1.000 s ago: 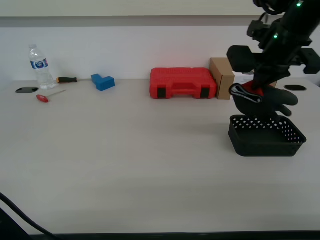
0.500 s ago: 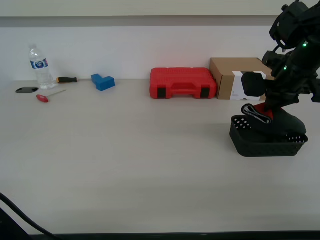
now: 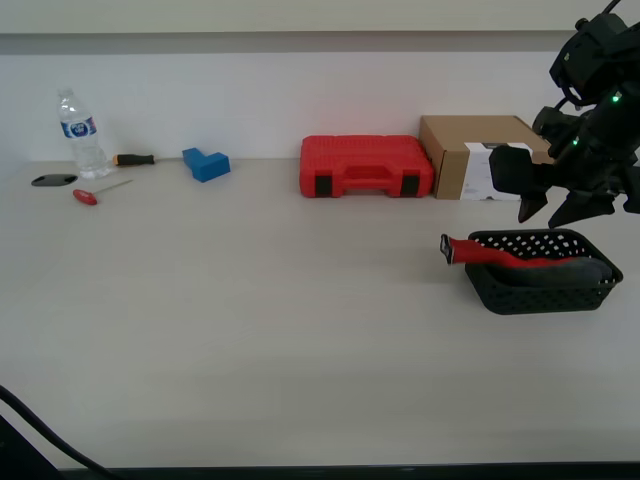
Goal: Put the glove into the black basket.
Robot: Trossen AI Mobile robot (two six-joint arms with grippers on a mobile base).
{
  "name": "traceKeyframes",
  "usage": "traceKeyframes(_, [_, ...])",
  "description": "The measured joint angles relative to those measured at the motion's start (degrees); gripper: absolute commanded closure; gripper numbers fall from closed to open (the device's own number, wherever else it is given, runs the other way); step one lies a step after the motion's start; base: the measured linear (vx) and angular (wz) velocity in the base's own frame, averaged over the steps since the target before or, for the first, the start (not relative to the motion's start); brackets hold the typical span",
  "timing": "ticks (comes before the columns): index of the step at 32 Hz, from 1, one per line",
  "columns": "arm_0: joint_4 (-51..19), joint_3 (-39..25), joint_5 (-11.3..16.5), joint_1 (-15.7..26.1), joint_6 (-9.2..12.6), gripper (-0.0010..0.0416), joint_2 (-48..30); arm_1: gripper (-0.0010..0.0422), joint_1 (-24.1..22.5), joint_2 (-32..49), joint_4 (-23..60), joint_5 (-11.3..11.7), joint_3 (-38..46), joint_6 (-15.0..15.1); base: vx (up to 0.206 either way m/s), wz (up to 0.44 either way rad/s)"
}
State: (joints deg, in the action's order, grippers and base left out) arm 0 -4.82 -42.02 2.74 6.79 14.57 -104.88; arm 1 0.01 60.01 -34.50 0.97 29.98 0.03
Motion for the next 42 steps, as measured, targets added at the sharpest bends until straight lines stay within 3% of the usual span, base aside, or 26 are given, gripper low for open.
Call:
traceKeyframes(7, [1.2,0.0,0.2,0.0,0.0,0.0185,0.0,0.0412,0.0,0.0,0.0,0.0,0.0,0.0,0.0,0.0])
traceKeyframes(8, [3.8,0.0,3.5,0.0,0.0,0.0192,0.0,0.0412,0.0,0.0,0.0,0.0,0.0,0.0,0.0,0.0])
traceKeyframes(12, [8.7,0.0,6.6,0.0,0.0,0.0206,0.0,0.0412,0.0,0.0,0.0,0.0,0.0,0.0,0.0,0.0])
traceKeyframes(15, [11.0,0.0,6.9,0.0,0.0,0.0206,0.2,0.0412,0.0,0.0,0.0,0.0,0.0,0.0,0.0,0.0])
traceKeyframes(20, [16.4,0.1,6.9,0.1,-4.6,0.02,4.1,0.0412,0.0,0.0,0.0,0.0,0.0,0.0,0.0,0.0])
traceKeyframes(42, [17.3,0.0,6.9,0.0,-4.7,0.0206,6.3,0.0412,0.0,0.0,0.0,0.0,0.0,0.0,0.0,0.0])
